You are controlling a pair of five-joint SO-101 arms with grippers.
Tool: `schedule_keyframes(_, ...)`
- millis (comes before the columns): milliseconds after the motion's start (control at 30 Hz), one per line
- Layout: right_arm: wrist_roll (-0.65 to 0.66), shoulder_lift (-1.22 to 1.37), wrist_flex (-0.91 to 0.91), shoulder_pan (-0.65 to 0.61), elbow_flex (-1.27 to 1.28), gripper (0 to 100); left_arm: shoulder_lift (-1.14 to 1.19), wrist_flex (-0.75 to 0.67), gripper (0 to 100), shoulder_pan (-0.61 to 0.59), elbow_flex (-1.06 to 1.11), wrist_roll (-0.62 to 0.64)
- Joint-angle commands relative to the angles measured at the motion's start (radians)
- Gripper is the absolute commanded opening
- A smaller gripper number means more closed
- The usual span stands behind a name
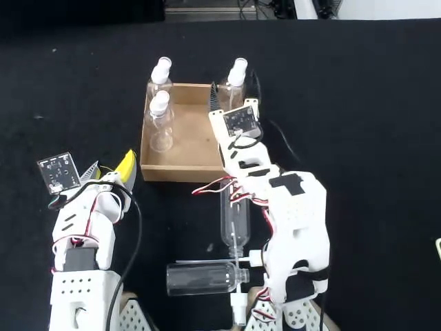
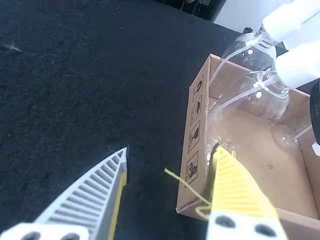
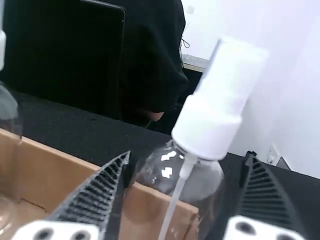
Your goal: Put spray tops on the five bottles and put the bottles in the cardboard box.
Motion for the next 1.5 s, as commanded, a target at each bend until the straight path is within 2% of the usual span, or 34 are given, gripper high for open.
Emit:
schedule_keyframes(0, 0.014, -0.007, -0.018, -0.002, -0.018, 31.2, -0.017, -0.021, 25, 0.008, -0.013, 0.002)
schedule_keyframes(1233, 0.012, -0.14, -0.026, -0.017, 0.113, 31.2, -0.017, -0.021, 25, 0.008, -0.015, 0.002)
schedule_keyframes(1367, -0.041, -0.14, -0.026, -0.015, 0.113, 31.2, -0.017, -0.021, 25, 0.008, -0.015, 0.002)
schedule_keyframes(1467, -0.031, -0.14, -0.026, -0.015, 0.111, 31.1, -0.017, -0.021, 25, 0.008, -0.015, 0.002)
